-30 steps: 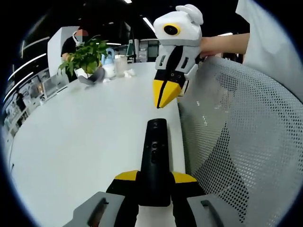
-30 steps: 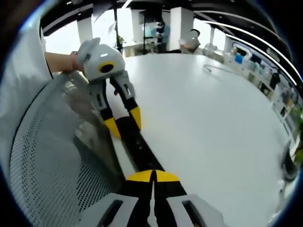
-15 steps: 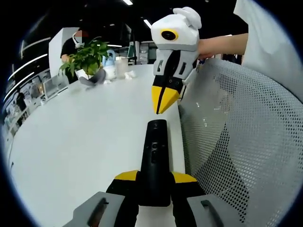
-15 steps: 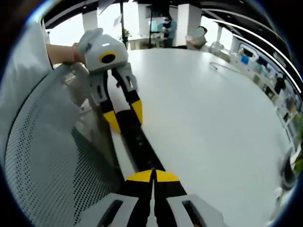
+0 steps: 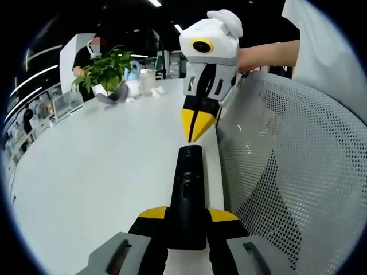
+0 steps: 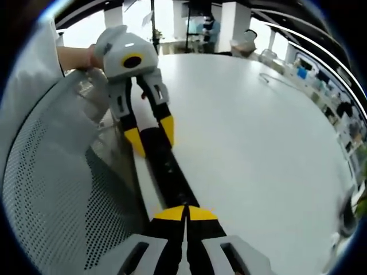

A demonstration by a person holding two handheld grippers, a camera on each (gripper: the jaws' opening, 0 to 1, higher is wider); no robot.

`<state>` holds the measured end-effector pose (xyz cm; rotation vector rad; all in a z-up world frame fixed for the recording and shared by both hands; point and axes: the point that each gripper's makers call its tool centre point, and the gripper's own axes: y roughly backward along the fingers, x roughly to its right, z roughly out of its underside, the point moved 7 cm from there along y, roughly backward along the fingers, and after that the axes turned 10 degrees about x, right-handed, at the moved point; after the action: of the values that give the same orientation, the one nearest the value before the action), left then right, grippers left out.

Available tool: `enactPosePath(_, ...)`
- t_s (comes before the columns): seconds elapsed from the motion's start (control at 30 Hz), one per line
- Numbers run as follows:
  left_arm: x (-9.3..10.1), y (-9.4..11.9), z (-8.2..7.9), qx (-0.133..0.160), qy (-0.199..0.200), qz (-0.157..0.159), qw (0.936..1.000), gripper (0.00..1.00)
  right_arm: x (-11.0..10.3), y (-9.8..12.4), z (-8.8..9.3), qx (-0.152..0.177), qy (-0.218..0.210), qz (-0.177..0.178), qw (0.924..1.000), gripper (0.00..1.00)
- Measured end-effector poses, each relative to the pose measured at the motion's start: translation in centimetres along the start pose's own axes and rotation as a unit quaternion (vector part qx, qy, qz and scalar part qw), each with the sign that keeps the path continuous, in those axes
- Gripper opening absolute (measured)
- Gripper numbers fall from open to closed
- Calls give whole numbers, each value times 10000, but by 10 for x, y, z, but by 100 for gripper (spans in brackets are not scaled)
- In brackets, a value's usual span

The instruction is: Press the specified remote control buttons in sequence, fully releasing each button before pressing the next.

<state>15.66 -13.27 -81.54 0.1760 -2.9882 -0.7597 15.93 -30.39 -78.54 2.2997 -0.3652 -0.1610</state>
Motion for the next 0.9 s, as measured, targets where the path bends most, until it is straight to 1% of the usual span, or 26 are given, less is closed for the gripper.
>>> enactPosePath(0.27, 0, 0, 0, 14, 7, -5, 10000, 25, 0, -4, -2, -83, 44, -90, 9999, 0)
enactPosePath(0.47, 0, 0, 0, 20, 10, -7, 10000, 25, -2, -7, 0, -228, 143, -190, 9995, 0)
enactPosePath(0.67, 0, 0, 0, 22, 7, -8, 10000, 25, 0, -7, -1, -270, 157, -218, 9993, 0)
enactPosePath(0.8, 0, 0, 0, 23, 5, -7, 10000, 25, 1, -9, -3, -403, 200, -284, 9986, 0)
enactPosePath(0.9, 0, 0, 0, 24, 3, -7, 10000, 25, 2, -10, -6, -603, 234, -372, 9972, 0)
